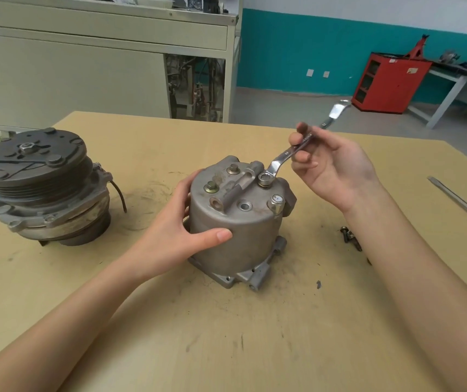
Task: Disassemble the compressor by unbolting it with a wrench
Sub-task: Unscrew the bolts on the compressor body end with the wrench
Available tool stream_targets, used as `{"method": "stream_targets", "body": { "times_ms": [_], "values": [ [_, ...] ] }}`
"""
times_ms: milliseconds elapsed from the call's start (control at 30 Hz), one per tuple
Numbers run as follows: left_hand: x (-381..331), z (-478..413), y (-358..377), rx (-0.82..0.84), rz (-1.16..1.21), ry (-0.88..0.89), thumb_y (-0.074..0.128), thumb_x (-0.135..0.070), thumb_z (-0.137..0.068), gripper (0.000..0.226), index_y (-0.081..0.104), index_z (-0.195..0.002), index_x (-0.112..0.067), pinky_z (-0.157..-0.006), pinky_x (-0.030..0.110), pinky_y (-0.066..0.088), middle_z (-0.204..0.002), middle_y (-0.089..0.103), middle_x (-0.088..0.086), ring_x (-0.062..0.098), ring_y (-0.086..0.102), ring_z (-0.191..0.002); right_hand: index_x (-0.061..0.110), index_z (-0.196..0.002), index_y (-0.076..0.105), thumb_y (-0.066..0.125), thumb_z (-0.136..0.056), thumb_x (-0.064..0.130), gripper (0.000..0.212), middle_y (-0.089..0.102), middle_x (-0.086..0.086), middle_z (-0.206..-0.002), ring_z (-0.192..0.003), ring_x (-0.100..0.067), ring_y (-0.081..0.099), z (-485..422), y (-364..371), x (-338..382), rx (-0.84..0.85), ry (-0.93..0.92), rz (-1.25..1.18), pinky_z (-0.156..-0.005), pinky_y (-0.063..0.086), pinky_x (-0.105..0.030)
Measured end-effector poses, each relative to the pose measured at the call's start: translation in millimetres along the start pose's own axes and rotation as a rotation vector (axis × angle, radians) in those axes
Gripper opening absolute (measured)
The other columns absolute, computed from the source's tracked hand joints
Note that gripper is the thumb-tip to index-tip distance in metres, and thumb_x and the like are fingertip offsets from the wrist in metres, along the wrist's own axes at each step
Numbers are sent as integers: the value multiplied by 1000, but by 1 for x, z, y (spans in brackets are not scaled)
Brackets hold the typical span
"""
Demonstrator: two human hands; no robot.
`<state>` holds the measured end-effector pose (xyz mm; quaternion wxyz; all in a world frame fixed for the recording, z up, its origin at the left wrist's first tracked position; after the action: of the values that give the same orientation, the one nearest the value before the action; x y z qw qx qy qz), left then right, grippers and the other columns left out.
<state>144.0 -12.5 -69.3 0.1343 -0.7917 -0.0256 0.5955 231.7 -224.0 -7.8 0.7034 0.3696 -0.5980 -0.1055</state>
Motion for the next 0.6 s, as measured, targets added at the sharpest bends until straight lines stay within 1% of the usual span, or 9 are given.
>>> {"method": "stream_targets", "body": {
  "times_ms": [100,167,233,300,367,433,500,600],
  "values": [
    [-1,0,0,3,-4,5,76,-52,-57,89,31,-134,-46,-88,3,40,-128,51,-37,-11,47,-122,6,-91,56,31,-101,17,29,59,-6,-71,-48,-10,44,9,2,-1,-19,-58,-70,-44,34,-15],
    [-2,0,0,-3,-10,2,76,-54,-57,89,31,-133,-48,-87,3,40,-127,50,-38,-12,48,-121,4,-89,55,30,-103,17,31,59,-7,-70,-45,-9,44,10,6,2,-45,-113,-168,-42,34,-14],
    [-3,1,-1,-6,-11,0,76,-54,-57,89,30,-133,-48,-87,3,40,-127,50,-39,-13,47,-122,4,-87,55,32,-104,17,31,60,-8,-68,-43,-9,45,13,9,9,-93,-192,-178,-42,34,-14],
    [-4,1,0,-3,-15,5,78,-58,-55,92,30,-133,-49,-87,2,40,-126,50,-41,-13,47,-121,6,-85,53,36,-103,16,27,66,-9,-71,-48,-10,52,25,8,15,-172,-328,-59,-45,41,-16],
    [-4,1,1,-4,-18,4,78,-60,-54,92,30,-132,-50,-87,2,40,-125,50,-42,-14,47,-121,8,-86,52,38,-103,15,23,71,-10,-79,-58,-14,64,44,9,14,-255,-506,165,-55,50,-19],
    [-4,2,1,-5,-19,2,78,-65,-52,94,29,-131,-52,-86,1,40,-125,49,-42,-15,47,-120,10,-88,53,40,-102,15,19,73,-9,-84,-68,-21,70,65,13,3,-286,-692,395,-63,54,-23],
    [-4,1,1,-2,-20,4,78,-72,-50,98,29,-132,-51,-86,2,40,-126,49,-41,-14,47,-120,14,-88,52,44,-100,15,14,72,-7,-85,-71,-25,72,82,20,-11,-258,-839,521,-64,56,-26],
    [-3,1,0,-1,-34,5,77,-60,-56,92,29,-134,-50,-86,2,40,-126,49,-41,-13,47,-121,18,-88,51,49,-96,16,8,73,0,-89,-74,-22,73,95,29,-27,-171,-977,616,-65,57,-27]
  ]
}}
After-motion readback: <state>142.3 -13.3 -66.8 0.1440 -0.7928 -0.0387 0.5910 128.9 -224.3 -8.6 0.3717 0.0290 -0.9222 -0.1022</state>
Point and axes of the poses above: each hand's wrist, its own z-axis away from the middle knuckle, its own y-axis out of the palm, x = y × z, the point moved 4 cm from there along -z, towards the middle knuckle
